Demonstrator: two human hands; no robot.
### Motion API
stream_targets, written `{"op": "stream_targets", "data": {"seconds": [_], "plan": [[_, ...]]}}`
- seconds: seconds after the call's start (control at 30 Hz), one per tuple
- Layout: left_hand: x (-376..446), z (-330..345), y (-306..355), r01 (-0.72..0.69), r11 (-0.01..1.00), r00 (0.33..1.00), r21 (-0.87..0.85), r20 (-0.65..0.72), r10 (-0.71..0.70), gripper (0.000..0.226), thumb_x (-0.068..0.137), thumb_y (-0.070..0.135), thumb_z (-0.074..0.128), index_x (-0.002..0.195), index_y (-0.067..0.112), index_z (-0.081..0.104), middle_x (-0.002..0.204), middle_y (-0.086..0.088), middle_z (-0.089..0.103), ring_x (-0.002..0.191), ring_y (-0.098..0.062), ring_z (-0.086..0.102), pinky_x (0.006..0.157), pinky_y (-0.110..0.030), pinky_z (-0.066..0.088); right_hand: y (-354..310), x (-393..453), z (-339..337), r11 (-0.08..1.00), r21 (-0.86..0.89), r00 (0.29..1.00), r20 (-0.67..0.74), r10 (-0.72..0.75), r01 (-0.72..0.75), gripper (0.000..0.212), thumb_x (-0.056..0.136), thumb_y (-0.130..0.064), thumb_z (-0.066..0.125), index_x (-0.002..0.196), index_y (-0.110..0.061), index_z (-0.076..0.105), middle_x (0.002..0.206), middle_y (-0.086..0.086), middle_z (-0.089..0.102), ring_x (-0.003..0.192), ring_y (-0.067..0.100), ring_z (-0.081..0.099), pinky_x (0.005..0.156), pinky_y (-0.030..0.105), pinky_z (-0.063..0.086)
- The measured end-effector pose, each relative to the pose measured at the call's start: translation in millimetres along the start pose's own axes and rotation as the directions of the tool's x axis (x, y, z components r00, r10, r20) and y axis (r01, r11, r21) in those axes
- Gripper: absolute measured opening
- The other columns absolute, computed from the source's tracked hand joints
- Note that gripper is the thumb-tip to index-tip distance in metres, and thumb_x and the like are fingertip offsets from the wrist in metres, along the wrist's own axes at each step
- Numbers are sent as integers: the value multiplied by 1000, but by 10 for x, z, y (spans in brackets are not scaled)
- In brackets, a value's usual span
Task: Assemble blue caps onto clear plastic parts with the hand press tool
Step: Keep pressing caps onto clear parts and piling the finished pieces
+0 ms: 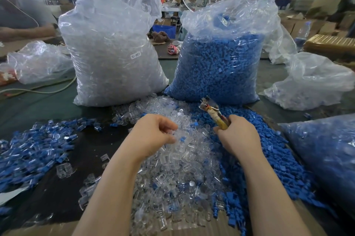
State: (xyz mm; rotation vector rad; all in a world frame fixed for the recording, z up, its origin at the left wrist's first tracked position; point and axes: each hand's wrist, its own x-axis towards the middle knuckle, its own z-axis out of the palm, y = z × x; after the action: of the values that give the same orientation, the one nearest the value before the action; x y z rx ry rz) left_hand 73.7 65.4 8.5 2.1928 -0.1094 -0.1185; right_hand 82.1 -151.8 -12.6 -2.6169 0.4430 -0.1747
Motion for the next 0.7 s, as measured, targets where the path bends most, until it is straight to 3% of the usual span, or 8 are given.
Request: {"op": "stream_targets", "data": {"seconds": [0.13,0.23,0.33,0.47,0.57,0.7], "plan": [[-9,31,20,4,997,997,-77,-71,-10,13,76,25,83,84,29,74,65,12,68,57,5,61,61,-14,45,-30,-18,-8,990,136,999,-12,-47,49,24,86,-41,67,78,-24,52,72,-2,58,72,22,59,61,31,41],[-1,46,49,12,992,994,-129,-108,-26,6,82,32,77,80,28,73,59,11,68,49,4,59,52,-13,44,-50,-31,-24,969,239,998,-36,-59,66,25,85,-39,69,75,-24,53,68,-3,57,65,17,56,53,30,36],[5,74,83,22,947,993,-319,-100,-57,5,85,23,75,81,19,73,60,6,68,53,-2,63,55,-15,52,-61,-40,-24,931,358,997,-41,-64,74,23,85,-37,71,74,-25,55,63,-6,56,56,12,52,48,27,33],[-5,131,144,51,802,995,-595,-37,-91,6,84,9,74,89,7,73,68,-1,70,61,-11,68,63,-24,59,-92,-50,3,845,522,993,-48,-107,116,20,86,-30,71,74,-22,58,58,-7,50,52,11,44,50,27,36],[-13,162,168,62,753,995,-656,-15,-95,17,77,3,78,93,3,72,71,-3,71,66,-13,69,65,-25,59,-159,-80,-10,782,607,989,-61,-135,144,16,87,-27,71,75,-22,61,59,-7,53,52,7,44,51,25,39],[-19,207,204,17,764,995,-644,-66,-77,23,75,-2,78,95,10,74,77,-2,67,74,-14,65,75,-28,59,-235,-137,-36,683,709,981,-68,-184,177,12,90,-18,69,79,-22,66,73,4,66,61,5,52,53,15,44]]}}
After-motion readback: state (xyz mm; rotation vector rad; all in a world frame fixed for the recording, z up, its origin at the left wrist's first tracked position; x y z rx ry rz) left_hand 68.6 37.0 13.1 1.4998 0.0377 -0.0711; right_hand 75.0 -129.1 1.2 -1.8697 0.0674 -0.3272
